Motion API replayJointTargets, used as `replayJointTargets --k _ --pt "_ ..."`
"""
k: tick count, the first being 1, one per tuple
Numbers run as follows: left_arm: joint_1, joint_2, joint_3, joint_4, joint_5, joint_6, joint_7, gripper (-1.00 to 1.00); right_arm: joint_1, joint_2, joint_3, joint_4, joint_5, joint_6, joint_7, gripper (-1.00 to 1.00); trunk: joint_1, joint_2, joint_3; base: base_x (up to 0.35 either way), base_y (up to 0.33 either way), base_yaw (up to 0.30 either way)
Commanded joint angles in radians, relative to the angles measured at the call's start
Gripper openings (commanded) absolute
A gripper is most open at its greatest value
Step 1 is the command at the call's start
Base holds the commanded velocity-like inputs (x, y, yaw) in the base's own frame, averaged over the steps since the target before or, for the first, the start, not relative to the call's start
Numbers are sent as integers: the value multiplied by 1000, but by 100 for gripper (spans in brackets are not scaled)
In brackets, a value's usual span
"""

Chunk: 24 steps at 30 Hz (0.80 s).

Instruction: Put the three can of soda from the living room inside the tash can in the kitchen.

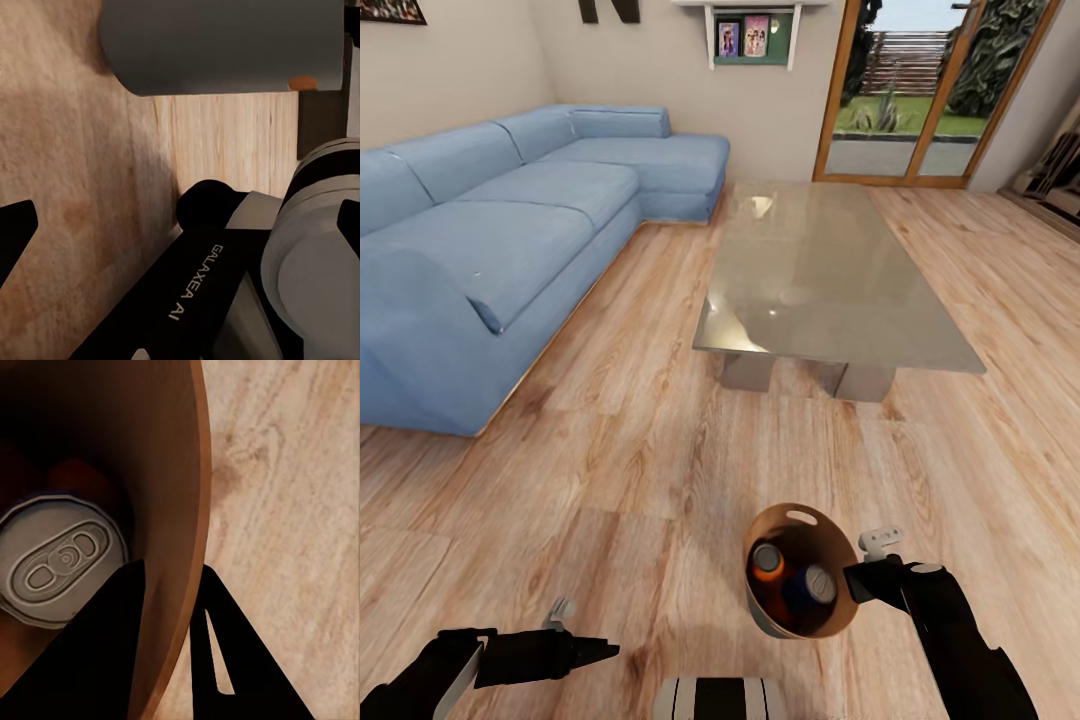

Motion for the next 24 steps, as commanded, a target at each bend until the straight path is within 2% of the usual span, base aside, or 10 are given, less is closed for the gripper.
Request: replayJointTargets --k 1,7,12,24 --pt "0 0 0 0 0 0 0 100 0 0 1 0 -21 6 2 -100 0 0 0 0 0 0" --pt "0 1 1 0 0 0 0 100 0 0 2 0 -21 6 2 -100 0 0 0 0 0 0" --pt "0 0 0 0 0 0 0 100 0 0 2 0 -21 6 2 -100 2 -1 -19 0 0 0" --pt "0 2 1 1 0 0 0 100 0 0 1 0 -21 6 2 -100 2 -1 -25 0 0 0"
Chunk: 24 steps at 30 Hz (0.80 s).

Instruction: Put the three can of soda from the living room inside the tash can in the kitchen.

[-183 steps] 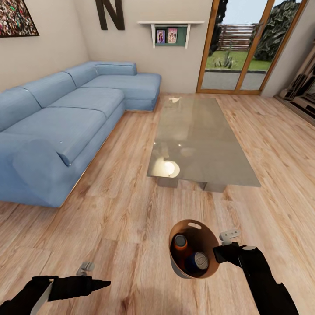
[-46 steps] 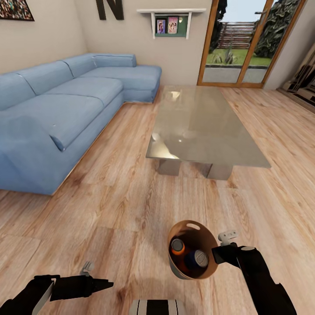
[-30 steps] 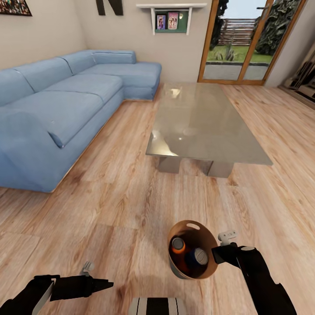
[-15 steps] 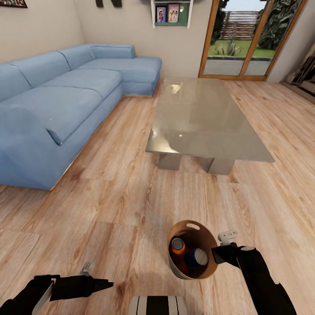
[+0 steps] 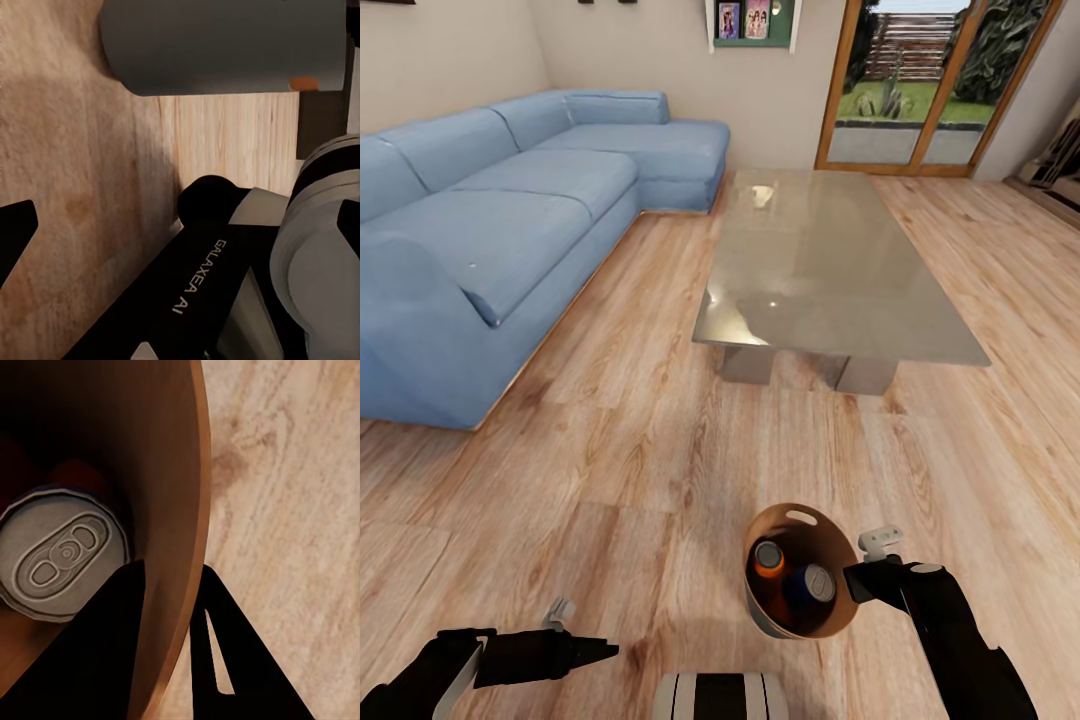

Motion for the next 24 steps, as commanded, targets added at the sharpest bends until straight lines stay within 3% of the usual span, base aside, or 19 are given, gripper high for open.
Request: replayJointTargets --k 1,24 --pt "0 0 0 0 0 0 0 100 0 0 1 0 -17 4 1 -100 0 0 -1 0 0 0" --pt "0 0 0 0 0 0 0 100 0 0 1 0 -17 4 0 -100 0 0 -2 0 0 0"
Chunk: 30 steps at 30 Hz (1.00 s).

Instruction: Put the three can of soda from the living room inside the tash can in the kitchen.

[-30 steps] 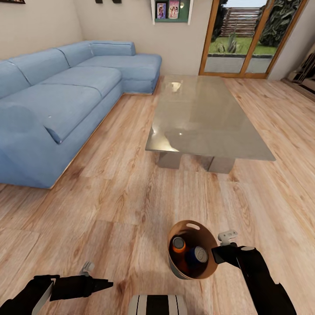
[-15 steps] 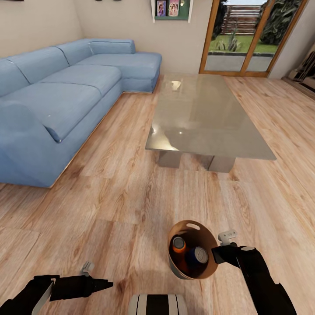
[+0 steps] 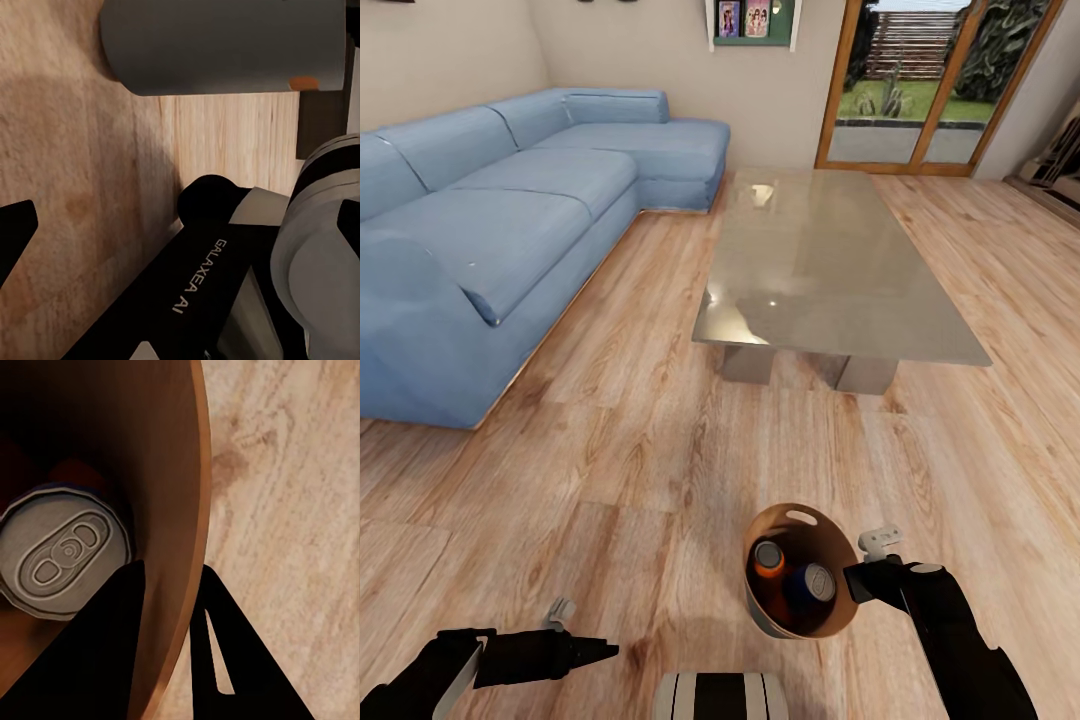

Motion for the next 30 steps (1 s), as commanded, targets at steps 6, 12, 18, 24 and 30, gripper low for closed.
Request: replayJointTargets --k 6,12,18,24,30 --pt "0 -1 0 0 0 0 0 100 0 0 1 0 -17 4 2 -100 0 0 -1 0 0 0" --pt "0 0 0 0 0 0 0 100 0 0 1 0 -17 4 2 -100 0 0 -1 0 0 0" --pt "0 0 0 0 0 0 0 100 0 0 1 0 -17 4 2 -100 0 0 -1 0 0 0" --pt "0 0 0 0 0 0 0 100 0 0 1 1 -16 4 1 -100 0 0 -1 0 0 0" --pt "0 0 0 0 0 0 0 100 0 0 1 1 -15 4 0 -100 0 0 -1 0 0 0"
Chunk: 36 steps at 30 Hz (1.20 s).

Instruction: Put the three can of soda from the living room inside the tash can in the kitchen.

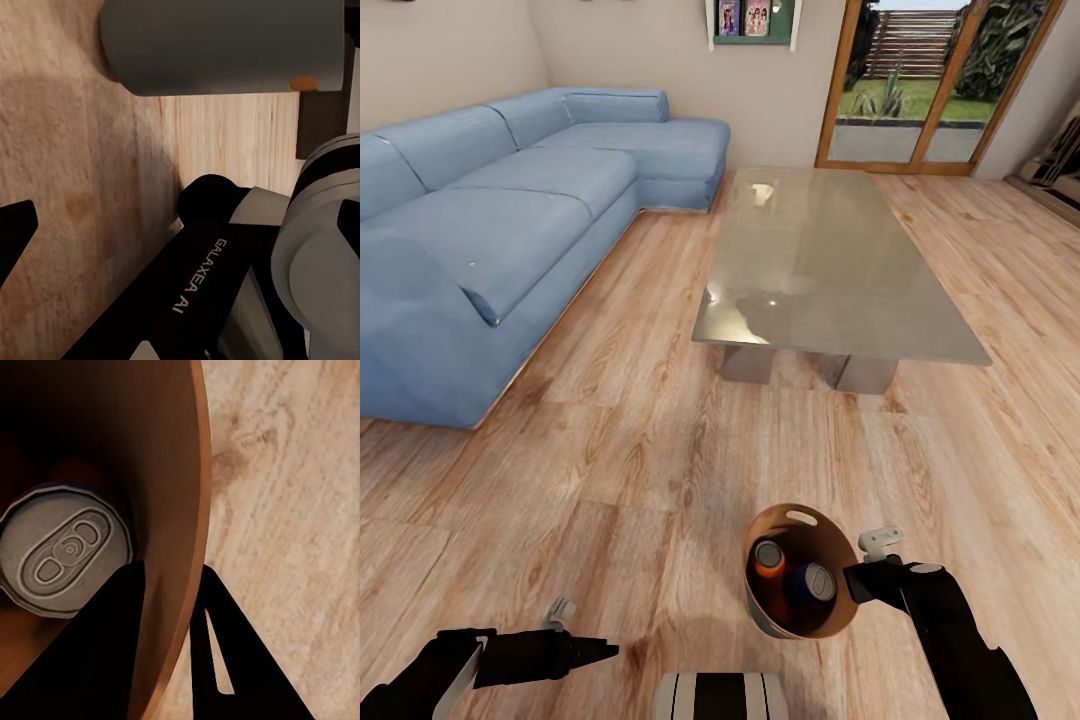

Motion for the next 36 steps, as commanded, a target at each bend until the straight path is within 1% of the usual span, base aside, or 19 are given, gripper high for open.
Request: replayJointTargets --k 1,27,30,36 --pt "0 0 0 0 0 0 0 100 0 0 0 0 -17 4 2 -100 0 0 0 0 0 0" --pt "0 2 0 0 0 0 0 100 0 0 0 0 -17 3 -2 -100 0 0 0 0 0 0" --pt "0 2 0 -1 0 0 0 100 0 0 0 0 -17 3 -2 -100 1 -1 -12 0 0 0" --pt "0 3 0 0 1 0 0 100 0 0 0 0 -17 3 -2 -100 1 -1 -12 0 0 0"
